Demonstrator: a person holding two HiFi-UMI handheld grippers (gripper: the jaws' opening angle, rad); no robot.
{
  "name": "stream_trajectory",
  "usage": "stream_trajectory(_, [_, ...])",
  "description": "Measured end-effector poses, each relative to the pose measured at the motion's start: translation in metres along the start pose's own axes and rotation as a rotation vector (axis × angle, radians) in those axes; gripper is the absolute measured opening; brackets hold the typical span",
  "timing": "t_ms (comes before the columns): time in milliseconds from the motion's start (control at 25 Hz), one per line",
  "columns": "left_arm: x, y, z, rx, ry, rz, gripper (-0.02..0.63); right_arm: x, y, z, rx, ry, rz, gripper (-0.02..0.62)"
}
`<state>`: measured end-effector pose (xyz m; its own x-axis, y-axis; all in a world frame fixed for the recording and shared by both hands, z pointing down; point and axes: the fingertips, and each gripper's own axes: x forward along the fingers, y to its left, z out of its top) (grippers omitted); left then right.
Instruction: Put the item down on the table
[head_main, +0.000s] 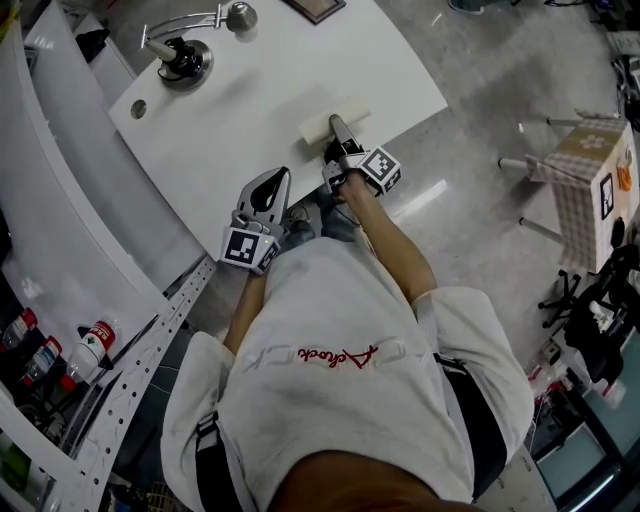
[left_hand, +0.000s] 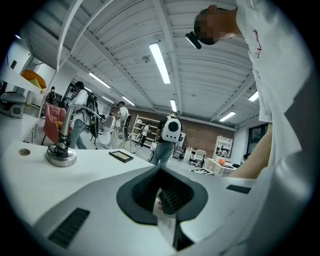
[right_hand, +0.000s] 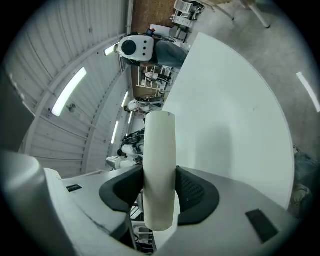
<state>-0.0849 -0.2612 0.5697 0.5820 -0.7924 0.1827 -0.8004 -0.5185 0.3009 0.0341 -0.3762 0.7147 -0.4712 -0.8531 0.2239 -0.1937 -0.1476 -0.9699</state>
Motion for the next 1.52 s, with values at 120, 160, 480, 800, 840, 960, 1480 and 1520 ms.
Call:
stream_trajectory(120, [-0.004, 0.002, 0.001, -0.002, -0.006, 0.012, 0.005, 0.005, -0.009, -0.002, 0.017, 0.0, -0.045, 0.201])
stream_trajectory(160, [-0.005, 0.003, 0.001, -0.003, -0.005, 0.014, 0.005, 0.005, -0.012, -0.003, 0.026, -0.004, -0.066, 0.201])
stream_trajectory(480, [-0.005, 0.003, 0.003, -0.002, -0.014, 0.007, 0.005, 0.013, -0.033, -0.007, 0.09, -0.024, -0.19, 0.201])
stream_trajectory(800, [-0.005, 0.005, 0.008, 0.001, -0.026, 0.006, 0.005, 0.016, -0.039, -0.005, 0.124, -0.038, -0.285, 0.201])
stream_trajectory(840, [-0.004, 0.005, 0.009, 0.002, -0.027, 0.005, 0.005, 0.016, -0.04, -0.005, 0.128, -0.038, -0.294, 0.197])
stream_trajectory(960, [-0.005, 0.006, 0.01, 0.002, -0.029, 0.007, 0.005, 0.016, -0.041, -0.004, 0.117, -0.037, -0.312, 0.187])
stream_trajectory(1480, [-0.002, 0.005, 0.013, 0.005, -0.036, -0.015, 0.005, 0.021, -0.025, -0.009, -0.008, 0.101, -0.18, 0.287])
stream_trajectory(1520, [-0.001, 0.004, 0.012, 0.004, -0.036, -0.02, 0.005, 0.021, -0.024, -0.012, -0.077, 0.145, -0.182, 0.29])
